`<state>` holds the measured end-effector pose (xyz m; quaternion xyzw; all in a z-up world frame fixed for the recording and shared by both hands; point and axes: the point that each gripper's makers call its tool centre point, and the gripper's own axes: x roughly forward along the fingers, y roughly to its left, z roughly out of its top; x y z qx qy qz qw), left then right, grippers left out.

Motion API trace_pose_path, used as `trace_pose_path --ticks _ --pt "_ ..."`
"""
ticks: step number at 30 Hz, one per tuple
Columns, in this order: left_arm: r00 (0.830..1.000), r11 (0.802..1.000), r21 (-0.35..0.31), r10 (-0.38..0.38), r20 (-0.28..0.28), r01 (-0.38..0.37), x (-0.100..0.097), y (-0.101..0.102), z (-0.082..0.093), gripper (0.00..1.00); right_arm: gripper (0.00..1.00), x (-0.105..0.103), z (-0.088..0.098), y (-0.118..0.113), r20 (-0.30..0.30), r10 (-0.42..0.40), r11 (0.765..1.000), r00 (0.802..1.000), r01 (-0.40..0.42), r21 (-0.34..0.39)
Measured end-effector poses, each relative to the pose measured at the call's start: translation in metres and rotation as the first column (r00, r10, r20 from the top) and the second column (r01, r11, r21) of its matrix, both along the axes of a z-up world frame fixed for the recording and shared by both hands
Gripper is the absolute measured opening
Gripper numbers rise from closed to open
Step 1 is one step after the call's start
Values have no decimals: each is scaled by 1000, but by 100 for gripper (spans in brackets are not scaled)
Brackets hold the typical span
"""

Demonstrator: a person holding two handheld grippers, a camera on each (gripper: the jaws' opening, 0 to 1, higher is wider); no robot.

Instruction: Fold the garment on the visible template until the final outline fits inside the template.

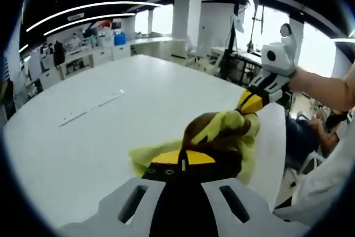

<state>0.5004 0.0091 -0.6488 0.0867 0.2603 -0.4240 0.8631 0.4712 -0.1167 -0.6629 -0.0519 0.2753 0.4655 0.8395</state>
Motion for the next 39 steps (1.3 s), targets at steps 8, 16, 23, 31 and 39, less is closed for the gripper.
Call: trace_pose_path --ticks 8,16,23,31,39 --pt "1000 1000 -17 16 18 -16 5 2 10 0 0 7 16 -4 28 -27 999 999 26 31" --pt "997 998 -37 49 52 -47 13 7 22 0 0 24 43 -13 86 -87 993 993 79 89" --pt "994 997 -48 71 79 -68 20 8 31 0 0 34 53 -14 117 -115 989 987 103 102" --pt "986 993 -66 108 129 -100 35 10 51 0 0 49 72 -16 171 -146 985 974 127 119" --pt "975 988 -78 142 171 -130 48 14 66 0 0 65 90 -14 219 -165 981 962 139 132"
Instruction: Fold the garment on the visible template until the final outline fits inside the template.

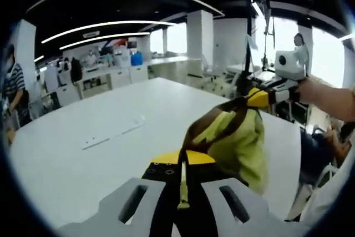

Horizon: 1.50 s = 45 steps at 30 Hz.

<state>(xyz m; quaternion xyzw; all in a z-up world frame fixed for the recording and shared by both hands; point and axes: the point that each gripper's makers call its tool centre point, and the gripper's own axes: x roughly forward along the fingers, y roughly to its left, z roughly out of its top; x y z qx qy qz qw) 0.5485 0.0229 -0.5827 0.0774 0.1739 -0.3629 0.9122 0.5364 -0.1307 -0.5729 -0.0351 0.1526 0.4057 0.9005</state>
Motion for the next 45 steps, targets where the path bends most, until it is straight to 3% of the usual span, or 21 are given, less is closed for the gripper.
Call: trace_pose_path --ticks 13,28,45 --pt "995 999 9 50 81 -51 26 9 29 0 0 31 32 9 84 -22 1000 996 23 -4" --pt "987 995 31 90 132 -95 72 15 46 0 0 75 38 14 126 -57 998 990 62 -34" --pt "989 987 120 95 114 -109 126 14 12 0 0 129 6 12 104 -97 991 990 105 -78"
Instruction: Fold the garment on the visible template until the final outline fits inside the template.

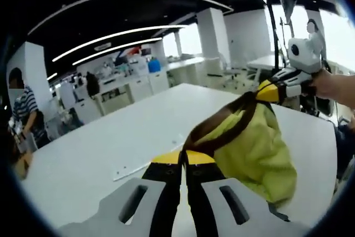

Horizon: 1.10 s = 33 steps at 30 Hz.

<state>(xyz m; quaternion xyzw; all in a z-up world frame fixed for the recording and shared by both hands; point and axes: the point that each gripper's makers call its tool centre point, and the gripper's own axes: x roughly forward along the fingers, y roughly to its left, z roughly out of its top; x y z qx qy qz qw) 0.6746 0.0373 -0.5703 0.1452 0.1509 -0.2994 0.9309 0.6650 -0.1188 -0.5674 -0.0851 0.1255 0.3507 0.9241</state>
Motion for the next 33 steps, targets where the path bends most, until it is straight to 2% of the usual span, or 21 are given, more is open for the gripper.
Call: trace_pose_path --ticks 19,33 --pt "995 997 68 45 -84 -39 50 7 -63 0 0 54 -68 5 -90 -33 998 995 28 -63" --pt "978 989 130 87 -190 -63 75 13 -121 0 0 79 -136 9 -198 -63 991 978 39 -125"
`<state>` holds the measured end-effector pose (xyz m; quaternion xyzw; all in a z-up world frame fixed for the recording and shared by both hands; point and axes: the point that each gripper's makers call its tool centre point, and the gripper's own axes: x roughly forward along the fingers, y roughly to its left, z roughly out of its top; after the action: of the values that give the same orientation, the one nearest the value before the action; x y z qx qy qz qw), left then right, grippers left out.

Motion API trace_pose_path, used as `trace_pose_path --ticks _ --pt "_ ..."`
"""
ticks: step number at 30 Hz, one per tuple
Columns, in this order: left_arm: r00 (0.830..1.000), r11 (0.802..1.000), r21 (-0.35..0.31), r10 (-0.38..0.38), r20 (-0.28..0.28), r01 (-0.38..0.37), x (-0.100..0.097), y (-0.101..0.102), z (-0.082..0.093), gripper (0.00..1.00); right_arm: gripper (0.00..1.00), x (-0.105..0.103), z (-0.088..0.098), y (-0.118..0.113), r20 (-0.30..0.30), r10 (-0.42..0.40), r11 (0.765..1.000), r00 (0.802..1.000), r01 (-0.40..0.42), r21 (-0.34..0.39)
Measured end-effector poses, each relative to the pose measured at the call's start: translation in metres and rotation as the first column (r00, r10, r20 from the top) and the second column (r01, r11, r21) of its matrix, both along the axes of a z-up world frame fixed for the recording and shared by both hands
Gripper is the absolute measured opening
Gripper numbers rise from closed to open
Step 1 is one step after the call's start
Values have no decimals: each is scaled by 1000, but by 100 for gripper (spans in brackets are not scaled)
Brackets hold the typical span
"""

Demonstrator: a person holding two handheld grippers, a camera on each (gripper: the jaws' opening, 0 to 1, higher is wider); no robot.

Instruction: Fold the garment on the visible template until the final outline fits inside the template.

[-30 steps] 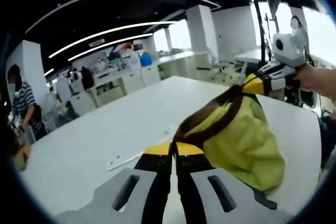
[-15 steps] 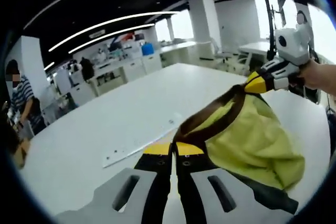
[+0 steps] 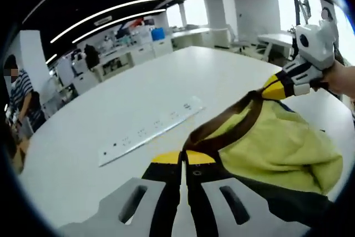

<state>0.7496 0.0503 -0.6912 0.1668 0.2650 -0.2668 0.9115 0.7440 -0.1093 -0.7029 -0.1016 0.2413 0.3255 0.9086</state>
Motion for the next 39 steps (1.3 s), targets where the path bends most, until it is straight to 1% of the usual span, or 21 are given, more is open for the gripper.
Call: trace_pose_path --ticks 3,4,7,12,13,16,17,20,21,23,27,32,34,39 --pt "1000 1000 15 -3 -18 4 6 -1 -11 0 0 2 -10 -2 -16 -6 1000 1000 6 -13" --pt "1000 1000 17 -4 -19 4 6 -1 -12 0 0 3 -13 -2 -21 -9 1000 1000 9 -21" --pt "999 999 38 1 -44 1 10 0 -25 0 0 5 -23 -2 -33 -9 999 999 8 -39" --pt "998 999 51 7 -63 -4 14 -1 -34 0 0 6 -36 -1 -47 -22 998 999 19 -65" --pt "998 999 54 9 -68 -6 12 -2 -35 0 0 5 -40 -1 -64 -25 998 998 21 -61" --pt "997 999 46 25 -79 -21 12 0 -35 0 6 5 -39 -1 -63 -31 998 998 26 -64" --pt "997 999 44 28 -77 -24 13 1 -34 0 8 5 -36 -1 -54 -32 998 998 29 -61" --pt "997 999 36 40 -62 -38 14 6 -26 6 11 5 -26 -1 -42 -29 999 999 28 -29" --pt "997 999 32 46 -60 -44 13 8 -24 7 12 5 -23 -1 -40 -30 999 999 29 -24" --pt "997 998 5 57 -55 -57 12 11 -18 6 14 5 -15 -2 -28 -33 999 999 32 -15" --pt "998 998 -8 57 -42 -57 6 14 -8 7 13 0 -5 -3 -16 -21 1000 1000 21 -10" --pt "999 998 -44 50 -15 -51 -9 15 9 12 14 -10 8 -8 -7 -32 999 999 32 17" --pt "999 997 -59 44 -9 -45 -16 13 15 12 14 -15 11 -10 -1 -31 999 1000 31 16" --pt "1000 996 -85 20 14 -18 -35 6 32 13 14 -29 16 -14 -7 -30 999 1000 31 21"
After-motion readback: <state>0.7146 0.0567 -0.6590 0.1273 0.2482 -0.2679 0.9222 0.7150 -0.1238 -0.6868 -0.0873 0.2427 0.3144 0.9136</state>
